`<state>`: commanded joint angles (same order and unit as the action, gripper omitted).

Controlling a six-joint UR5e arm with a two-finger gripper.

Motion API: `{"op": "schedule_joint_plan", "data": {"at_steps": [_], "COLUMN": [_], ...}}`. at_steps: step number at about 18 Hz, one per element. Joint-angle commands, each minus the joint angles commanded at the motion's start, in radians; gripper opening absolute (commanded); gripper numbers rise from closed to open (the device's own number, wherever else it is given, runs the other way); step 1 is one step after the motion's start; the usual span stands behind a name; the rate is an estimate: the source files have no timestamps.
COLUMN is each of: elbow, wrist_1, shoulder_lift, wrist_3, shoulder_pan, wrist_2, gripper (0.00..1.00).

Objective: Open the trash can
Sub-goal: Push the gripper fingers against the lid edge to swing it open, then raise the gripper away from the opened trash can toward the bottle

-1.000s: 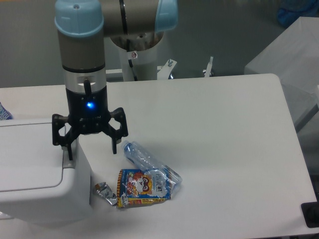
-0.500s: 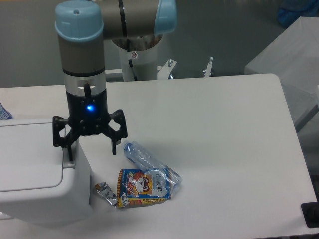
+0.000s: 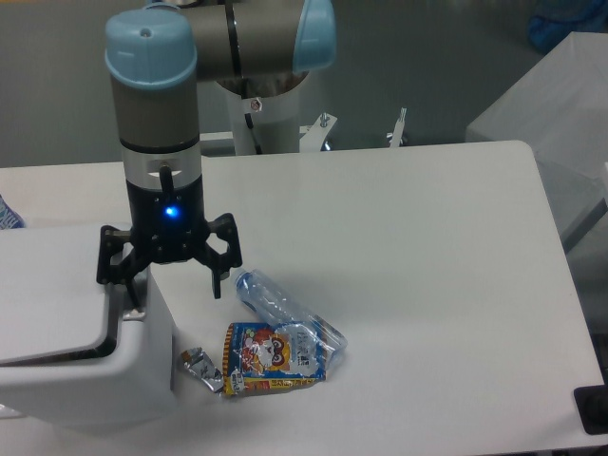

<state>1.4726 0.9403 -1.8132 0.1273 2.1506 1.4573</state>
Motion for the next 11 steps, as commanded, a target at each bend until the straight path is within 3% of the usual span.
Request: {"op": "schedule_joint_plan", "data": {"at_steps": [9, 11], "elbow": [-0.026, -0.026], "wrist_1": [-0.002, -0.005], "shoulder_lift": [0.011, 0.038], "wrist_3": [-0.002, 0.000], "shoulder_pan": [0.015, 0.047], "wrist_2": [-0.014, -0.046], "gripper": [1.00, 1.00]}}
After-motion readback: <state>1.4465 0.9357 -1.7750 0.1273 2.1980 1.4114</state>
